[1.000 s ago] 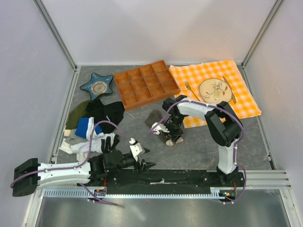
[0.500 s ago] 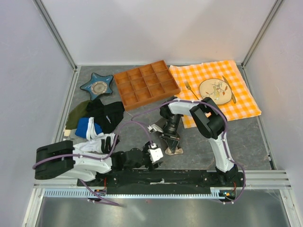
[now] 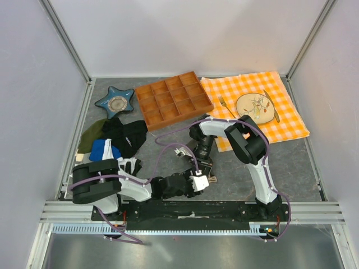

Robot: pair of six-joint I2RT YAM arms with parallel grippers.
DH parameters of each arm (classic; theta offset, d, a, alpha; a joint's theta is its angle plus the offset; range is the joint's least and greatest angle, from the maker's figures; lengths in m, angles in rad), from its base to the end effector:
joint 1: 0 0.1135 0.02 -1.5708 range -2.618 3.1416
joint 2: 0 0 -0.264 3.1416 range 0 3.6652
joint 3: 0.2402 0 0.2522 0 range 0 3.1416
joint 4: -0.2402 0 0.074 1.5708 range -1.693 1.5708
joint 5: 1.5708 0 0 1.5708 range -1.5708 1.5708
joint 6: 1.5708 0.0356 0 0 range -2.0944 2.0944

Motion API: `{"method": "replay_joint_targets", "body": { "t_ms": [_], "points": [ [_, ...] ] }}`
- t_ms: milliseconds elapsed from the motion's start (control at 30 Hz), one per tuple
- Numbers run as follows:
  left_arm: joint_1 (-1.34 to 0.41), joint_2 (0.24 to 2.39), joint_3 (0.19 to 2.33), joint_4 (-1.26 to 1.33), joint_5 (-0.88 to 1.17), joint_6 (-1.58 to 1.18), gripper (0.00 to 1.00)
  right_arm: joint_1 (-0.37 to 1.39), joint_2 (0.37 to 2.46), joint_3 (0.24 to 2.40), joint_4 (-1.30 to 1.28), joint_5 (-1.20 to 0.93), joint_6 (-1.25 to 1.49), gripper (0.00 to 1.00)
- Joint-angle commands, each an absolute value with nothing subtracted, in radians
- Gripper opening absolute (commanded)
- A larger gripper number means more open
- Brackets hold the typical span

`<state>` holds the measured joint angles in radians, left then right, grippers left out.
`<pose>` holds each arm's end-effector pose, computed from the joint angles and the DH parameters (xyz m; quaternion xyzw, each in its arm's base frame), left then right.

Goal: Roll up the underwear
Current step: Roll the underwear to the center of the board.

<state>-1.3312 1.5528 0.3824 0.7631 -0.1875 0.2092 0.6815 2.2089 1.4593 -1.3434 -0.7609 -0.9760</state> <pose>0.0696 -0.2569 0.1321 0.5423 0.6329 -0.2248 0.5048 0.2545 0.2381 0.1161 0.5964 -0.6769 -0.3900 0.1845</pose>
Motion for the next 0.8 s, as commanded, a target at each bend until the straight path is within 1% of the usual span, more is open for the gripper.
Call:
{"method": "replay_joint_targets", "body": {
  "t_ms": [0, 33, 100, 133, 200, 233, 267, 300, 367, 400, 500, 767],
  "points": [
    [-1.338, 1.604, 0.431, 0.835, -0.219, 0.245, 0.63, 0.69, 2.247, 1.453, -1.189, -0.736, -1.003, 0.24],
    [-1.338, 1.609, 0.433, 0.821, -0.216, 0.244, 0.56, 0.69, 2.247, 1.451, -1.189, -0.742, -1.003, 0.25],
    [-1.336, 1.62, 0.436, 0.808, -0.215, 0.23, 0.46, 0.689, 2.243, 1.447, -1.19, -0.75, -1.005, 0.29],
    [-1.336, 1.621, 0.434, 0.807, -0.215, 0.226, 0.35, 0.689, 2.241, 1.447, -1.19, -0.753, -1.006, 0.3],
    [-1.332, 1.623, 0.426, 0.807, -0.219, 0.209, 0.23, 0.687, 2.235, 1.442, -1.19, -0.759, -1.009, 0.33],
    [-1.328, 1.623, 0.425, 0.807, -0.219, 0.203, 0.12, 0.687, 2.232, 1.439, -1.19, -0.759, -1.009, 0.34],
    [-1.327, 1.621, 0.423, 0.802, -0.219, 0.186, 0.03, 0.687, 2.224, 1.437, -1.192, -0.764, -1.011, 0.36],
    [-1.325, 1.617, 0.419, 0.799, -0.216, 0.178, 0.02, 0.686, 2.22, 1.436, -1.195, -0.765, -1.012, 0.39],
    [-1.312, 1.606, 0.416, 0.782, -0.186, 0.147, 0.02, 0.68, 2.198, 1.437, -1.2, -0.768, -1.02, 0.44],
    [-1.305, 1.6, 0.41, 0.779, -0.173, 0.134, 0.02, 0.667, 2.189, 1.439, -1.209, -0.773, -1.026, 0.5],
    [-1.26, 1.575, 0.39, 0.772, -0.092, 0.066, 0.02, 0.628, 2.145, 1.457, -1.239, -0.785, -1.051, 0.58],
    [-1.111, 1.539, 0.367, 0.75, 0.17, -0.089, 0.02, 0.5, 2.037, 1.539, -1.327, -0.808, -1.126, 0.58]
  ]
}}
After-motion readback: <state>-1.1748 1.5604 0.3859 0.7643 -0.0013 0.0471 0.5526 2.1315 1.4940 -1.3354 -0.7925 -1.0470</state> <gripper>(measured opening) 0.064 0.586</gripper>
